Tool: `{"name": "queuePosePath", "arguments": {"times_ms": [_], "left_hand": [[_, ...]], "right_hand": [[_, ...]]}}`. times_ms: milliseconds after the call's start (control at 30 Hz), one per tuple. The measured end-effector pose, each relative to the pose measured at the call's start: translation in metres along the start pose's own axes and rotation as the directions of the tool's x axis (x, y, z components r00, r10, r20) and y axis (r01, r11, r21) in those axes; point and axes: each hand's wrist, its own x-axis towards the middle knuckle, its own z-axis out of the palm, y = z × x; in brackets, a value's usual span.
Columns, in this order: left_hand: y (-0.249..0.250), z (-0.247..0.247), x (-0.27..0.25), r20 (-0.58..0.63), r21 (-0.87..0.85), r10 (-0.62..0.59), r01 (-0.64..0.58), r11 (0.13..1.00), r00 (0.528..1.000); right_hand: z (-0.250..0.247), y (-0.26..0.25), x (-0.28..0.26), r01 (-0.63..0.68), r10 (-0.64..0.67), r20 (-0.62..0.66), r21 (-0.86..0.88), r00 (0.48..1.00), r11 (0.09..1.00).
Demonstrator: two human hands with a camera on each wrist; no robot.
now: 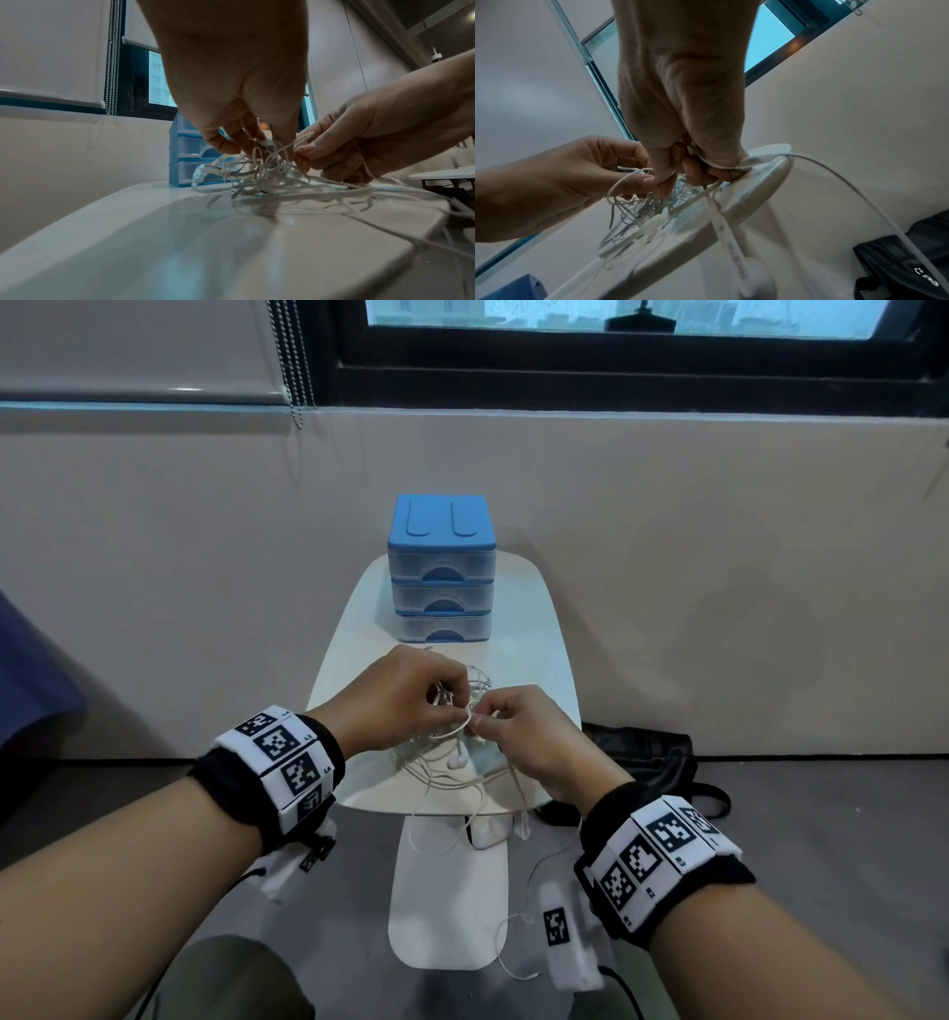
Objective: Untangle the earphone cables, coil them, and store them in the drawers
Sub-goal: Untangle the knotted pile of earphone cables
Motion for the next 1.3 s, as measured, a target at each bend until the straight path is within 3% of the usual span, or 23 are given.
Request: {"name": "queuePosePath", "arguments": {"times_ms": [267,500,700,867,1000,1300], "left_hand": [[-0.009,-0.002,-0.001,-0.041,-0.011,0.020,-0.020,1.000,0.999],[0.001,-0.005,0.003,0.028,0.148,-0.045,0.040,0.988,0.999],[0.005,-0.005,0.003,0.028,0.050,-0.045,0.044,0.998,0.999],[0.014,-0.007,0.000,-0.056,0.096,-0.017,0.023,0.995,0.998],[0.017,-0.012,0.001,-0.027,0.192,-0.063,0.067,0.979,0.998],[0.017,-0.014,0.004,-0.007,0.053,-0.151,0.151,0.987,0.989]], "right_hand": [[0.003,-0.004,0.006,0.001,-0.001,0.006,0.079,1.000,0.997],[-0.006,-0.014,0.004,-0.041,0.039,-0.029,-0.062,0.999,0.997],[-0.007,-0.018,-0.003,-0.043,0.035,-0.073,-0.106,0.997,0.993],[0.001,-0.015,-0.005,-0.087,0.084,-0.119,-0.025,0.989,0.996],[0.003,-0.017,-0.001,-0.096,0.105,-0.116,0.084,0.988,0.992],[0.001,-0.021,0.009,-0.123,0.134,-0.058,0.169,0.989,0.978]]}}
